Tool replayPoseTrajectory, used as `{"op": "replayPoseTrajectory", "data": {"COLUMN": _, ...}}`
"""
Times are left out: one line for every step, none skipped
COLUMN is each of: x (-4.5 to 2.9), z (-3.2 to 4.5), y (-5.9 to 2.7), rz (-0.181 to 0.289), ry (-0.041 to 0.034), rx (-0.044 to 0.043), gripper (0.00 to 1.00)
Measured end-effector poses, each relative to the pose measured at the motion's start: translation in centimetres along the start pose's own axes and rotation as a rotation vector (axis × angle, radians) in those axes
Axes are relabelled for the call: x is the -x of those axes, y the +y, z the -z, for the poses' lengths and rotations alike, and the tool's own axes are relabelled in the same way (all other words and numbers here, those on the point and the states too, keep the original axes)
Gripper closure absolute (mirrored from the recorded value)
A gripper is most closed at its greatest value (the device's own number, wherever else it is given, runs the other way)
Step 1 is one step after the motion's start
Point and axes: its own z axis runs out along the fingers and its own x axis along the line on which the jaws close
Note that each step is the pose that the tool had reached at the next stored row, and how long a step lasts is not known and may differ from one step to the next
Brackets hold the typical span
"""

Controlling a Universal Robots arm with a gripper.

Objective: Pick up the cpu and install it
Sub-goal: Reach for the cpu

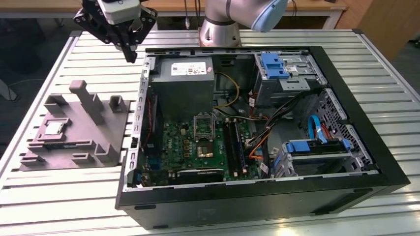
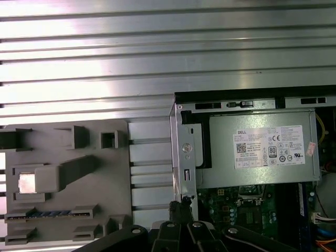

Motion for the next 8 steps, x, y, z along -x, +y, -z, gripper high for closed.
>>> {"op": "replayPoseTrajectory", "data": {"x": -0.01, "z": 0.0, "y": 0.0, "rz": 0.0, "ry": -0.0001, "rx": 0.0, "gripper": 0.89}}
{"op": "replayPoseTrajectory", "data": {"x": -0.02, "z": 0.0, "y": 0.0, "rz": 0.0, "ry": 0.0, "rx": 0.0, "gripper": 0.89}}
{"op": "replayPoseTrajectory", "data": {"x": -0.04, "z": 0.0, "y": 0.0, "rz": 0.0, "ry": 0.0, "rx": 0.0, "gripper": 0.89}}
{"op": "replayPoseTrajectory", "data": {"x": -0.07, "z": 0.0, "y": 0.0, "rz": 0.0, "ry": 0.0, "rx": 0.0, "gripper": 0.89}}
{"op": "replayPoseTrajectory", "data": {"x": -0.1, "z": 0.0, "y": -0.01, "rz": 0.0, "ry": 0.0001, "rx": -0.0001, "gripper": 0.89}}
{"op": "replayPoseTrajectory", "data": {"x": -0.14, "z": 0.0, "y": -0.01, "rz": 0.0, "ry": 0.0, "rx": 0.0001, "gripper": 0.89}}
{"op": "replayPoseTrajectory", "data": {"x": -0.17, "z": 0.01, "y": -0.01, "rz": 0.0, "ry": 0.0, "rx": 0.0, "gripper": 0.89}}
{"op": "replayPoseTrajectory", "data": {"x": -0.21, "z": 0.01, "y": -0.02, "rz": 0.0, "ry": 0.0, "rx": 0.0, "gripper": 0.89}}
